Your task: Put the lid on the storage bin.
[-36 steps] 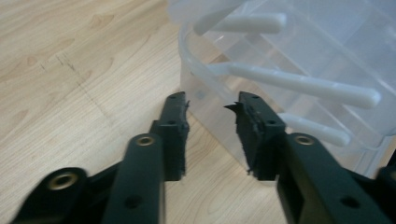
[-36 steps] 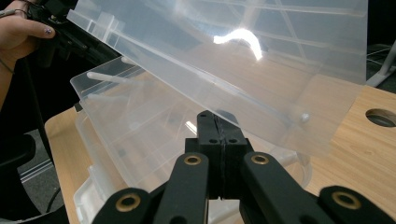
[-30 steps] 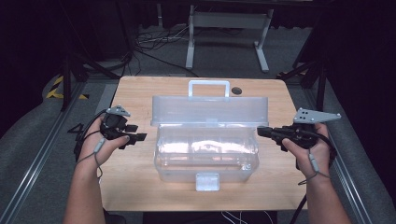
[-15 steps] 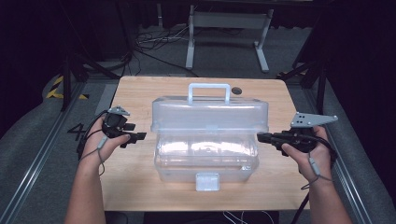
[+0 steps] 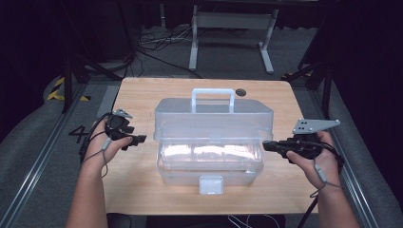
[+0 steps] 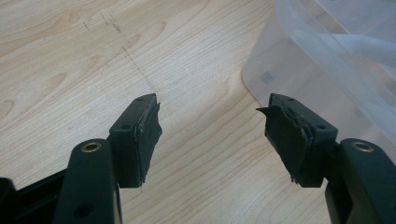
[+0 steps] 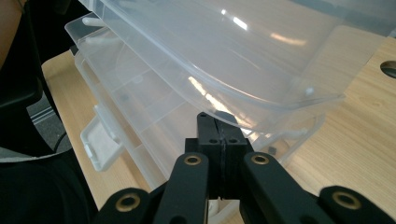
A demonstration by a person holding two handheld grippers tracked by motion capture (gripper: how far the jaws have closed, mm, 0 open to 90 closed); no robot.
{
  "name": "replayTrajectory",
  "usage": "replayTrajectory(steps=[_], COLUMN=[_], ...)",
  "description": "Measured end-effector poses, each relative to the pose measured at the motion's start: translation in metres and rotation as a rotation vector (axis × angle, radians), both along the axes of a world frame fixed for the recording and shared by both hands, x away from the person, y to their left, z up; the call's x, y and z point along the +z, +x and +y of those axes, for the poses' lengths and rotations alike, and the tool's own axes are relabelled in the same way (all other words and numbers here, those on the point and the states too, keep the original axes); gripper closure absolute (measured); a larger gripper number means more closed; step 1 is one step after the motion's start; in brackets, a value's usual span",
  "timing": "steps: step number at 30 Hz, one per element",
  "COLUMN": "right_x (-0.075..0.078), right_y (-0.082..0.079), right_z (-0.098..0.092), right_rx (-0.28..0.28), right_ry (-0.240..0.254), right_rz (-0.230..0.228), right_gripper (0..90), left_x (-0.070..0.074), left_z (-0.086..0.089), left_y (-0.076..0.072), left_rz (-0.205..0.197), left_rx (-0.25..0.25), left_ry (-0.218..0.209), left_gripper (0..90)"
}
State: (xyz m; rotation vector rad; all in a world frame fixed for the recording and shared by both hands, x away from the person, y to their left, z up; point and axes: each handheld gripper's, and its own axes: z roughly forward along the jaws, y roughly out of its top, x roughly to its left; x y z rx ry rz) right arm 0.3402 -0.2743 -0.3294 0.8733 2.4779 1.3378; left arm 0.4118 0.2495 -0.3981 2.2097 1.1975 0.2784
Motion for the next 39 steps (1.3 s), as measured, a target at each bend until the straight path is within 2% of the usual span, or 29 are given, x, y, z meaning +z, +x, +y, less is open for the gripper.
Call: replayTrajectory(steps=[6, 10, 21, 25, 29, 39], right_x=[-0.002, -0.003, -0.005, -0.005, -0.006, -0.007], right_y=[-0.001, -0.002, -0.002, -0.003, -0.003, -0.005], right_z=[0.0, 0.0, 0.001, 0.002, 0.003, 0.005], right_rx=[0.008, 0.011, 0.005, 0.009, 0.011, 0.019], right_ry=[-0.025, -0.044, -0.082, -0.103, -0.124, -0.178], right_rz=[0.019, 0.032, 0.051, 0.06, 0.068, 0.088], right_gripper=[90.0, 90.0, 90.0, 90.0, 90.0, 90.0], left_x=[-0.003, -0.005, -0.009, -0.01, -0.011, -0.017], left_z=[0.0, 0.0, -0.001, -0.001, -0.002, -0.001], left_y=[0.002, 0.002, 0.003, 0.004, 0.004, 0.006], left_rz=[0.014, 0.051, 0.068, 0.1, 0.114, 0.126], left_rx=[0.001, 0.005, 0.007, 0.008, 0.0, 0.004], left_ry=[0.003, 0.006, 0.015, 0.021, 0.026, 0.034], left_gripper=[35.8, 35.9, 35.7, 36.0, 36.0, 33.7])
